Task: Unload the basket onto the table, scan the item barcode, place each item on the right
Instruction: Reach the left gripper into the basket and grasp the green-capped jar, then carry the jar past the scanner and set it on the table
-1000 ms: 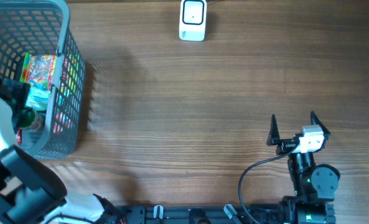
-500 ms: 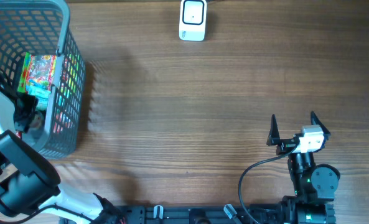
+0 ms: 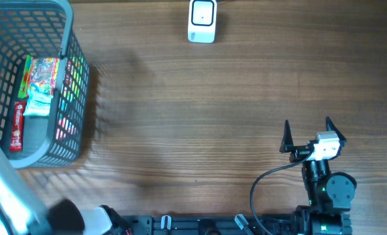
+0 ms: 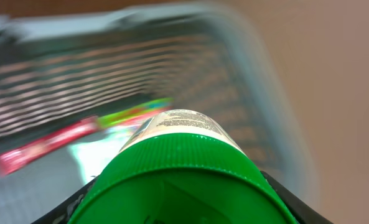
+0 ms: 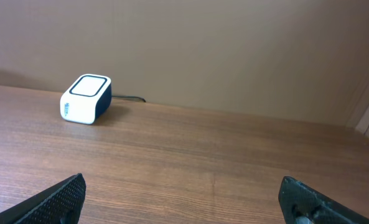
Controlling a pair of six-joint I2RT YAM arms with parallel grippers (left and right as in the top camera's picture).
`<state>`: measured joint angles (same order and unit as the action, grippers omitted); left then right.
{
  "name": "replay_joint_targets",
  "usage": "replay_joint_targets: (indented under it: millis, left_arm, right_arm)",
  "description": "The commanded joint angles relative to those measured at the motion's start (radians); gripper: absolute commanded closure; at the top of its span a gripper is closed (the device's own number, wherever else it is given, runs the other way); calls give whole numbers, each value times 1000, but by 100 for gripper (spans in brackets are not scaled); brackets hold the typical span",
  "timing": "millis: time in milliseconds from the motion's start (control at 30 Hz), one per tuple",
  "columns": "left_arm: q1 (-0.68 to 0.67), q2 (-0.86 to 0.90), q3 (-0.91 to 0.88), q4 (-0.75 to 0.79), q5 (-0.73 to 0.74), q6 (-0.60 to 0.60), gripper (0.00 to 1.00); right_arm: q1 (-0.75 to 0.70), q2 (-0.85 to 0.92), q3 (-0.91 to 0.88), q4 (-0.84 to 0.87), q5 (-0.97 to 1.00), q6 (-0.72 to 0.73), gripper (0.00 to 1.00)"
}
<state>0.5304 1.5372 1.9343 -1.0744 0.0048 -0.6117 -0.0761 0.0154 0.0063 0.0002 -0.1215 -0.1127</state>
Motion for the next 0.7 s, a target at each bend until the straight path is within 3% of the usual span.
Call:
replay_joint_targets:
  millis: [0, 100, 200, 367, 467, 567, 667]
  left_arm:
    - [-250, -91, 59, 9, 89, -31, 39]
    - [-510, -76, 51, -14, 73, -58, 40]
    - [-752, 8, 40, -93, -33, -141, 40]
    - [-982, 222, 40, -217, -198, -344, 39]
    - [-1054, 364, 39, -225, -196, -497, 39]
    - [-1128, 515, 39, -220, -183, -803, 39]
    - [-1185, 634, 39, -204, -159, -1032, 38]
  right_arm:
    - [4, -8, -1, 5, 17, 8, 0]
    - [4, -8, -1, 5, 17, 8, 0]
    - [4, -8, -1, 5, 17, 8, 0]
    - [4, -8, -1, 5, 17, 8, 0]
    - [4, -8, -1, 5, 17, 8, 0]
    - [4, -8, -1, 5, 17, 8, 0]
    - [4, -8, -1, 5, 17, 8, 0]
